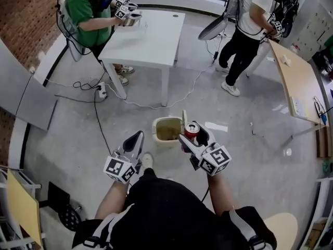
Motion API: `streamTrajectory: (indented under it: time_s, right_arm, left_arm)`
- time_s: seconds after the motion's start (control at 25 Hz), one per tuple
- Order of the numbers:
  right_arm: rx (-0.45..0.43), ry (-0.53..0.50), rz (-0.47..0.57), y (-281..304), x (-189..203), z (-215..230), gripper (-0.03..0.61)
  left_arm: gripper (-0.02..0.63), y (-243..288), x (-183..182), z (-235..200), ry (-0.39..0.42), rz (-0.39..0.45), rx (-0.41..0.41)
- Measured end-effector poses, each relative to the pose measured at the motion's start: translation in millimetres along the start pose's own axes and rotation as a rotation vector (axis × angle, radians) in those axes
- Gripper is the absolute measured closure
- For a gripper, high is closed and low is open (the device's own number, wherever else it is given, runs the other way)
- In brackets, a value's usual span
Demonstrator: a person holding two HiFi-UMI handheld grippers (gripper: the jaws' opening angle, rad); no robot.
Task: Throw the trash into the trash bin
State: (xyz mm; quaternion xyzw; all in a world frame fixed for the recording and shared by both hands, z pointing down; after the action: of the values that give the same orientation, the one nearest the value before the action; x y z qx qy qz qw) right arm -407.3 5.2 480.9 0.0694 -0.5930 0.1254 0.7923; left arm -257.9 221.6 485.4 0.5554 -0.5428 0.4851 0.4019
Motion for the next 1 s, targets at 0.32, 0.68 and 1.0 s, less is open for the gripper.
streamTrajectory:
  time_s: [0.32,0.68,1.0]
  right_arm:
    - [0.047,0.007,0.024,76,-13,21,0.242]
    - [0.128,-0.030,-0.074,133,13,38,0.242]
    - [0.213,0.005,-0.227,150,74,46,0.242]
  left_arm:
    - [0.611,50,-17,-74,0.001,0.013,0.042]
    - [0.611,70,-6,-129,-0.047,-0.056,0.056]
    - [0.611,69,31,-154,-0.119,-0.159,0.073]
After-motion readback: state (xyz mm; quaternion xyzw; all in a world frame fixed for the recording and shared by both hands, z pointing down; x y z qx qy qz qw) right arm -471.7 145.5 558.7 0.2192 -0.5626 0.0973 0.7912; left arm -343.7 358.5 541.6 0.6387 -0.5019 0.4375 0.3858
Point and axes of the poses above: the fingertips, and each gripper's own axes: y forward along the fingers, z to its right, x out of its underside, the point moved 7 cm from there along -y, backward along the fingers, and after that the axes turned 4 degrees about z, right-handed, at the moved point
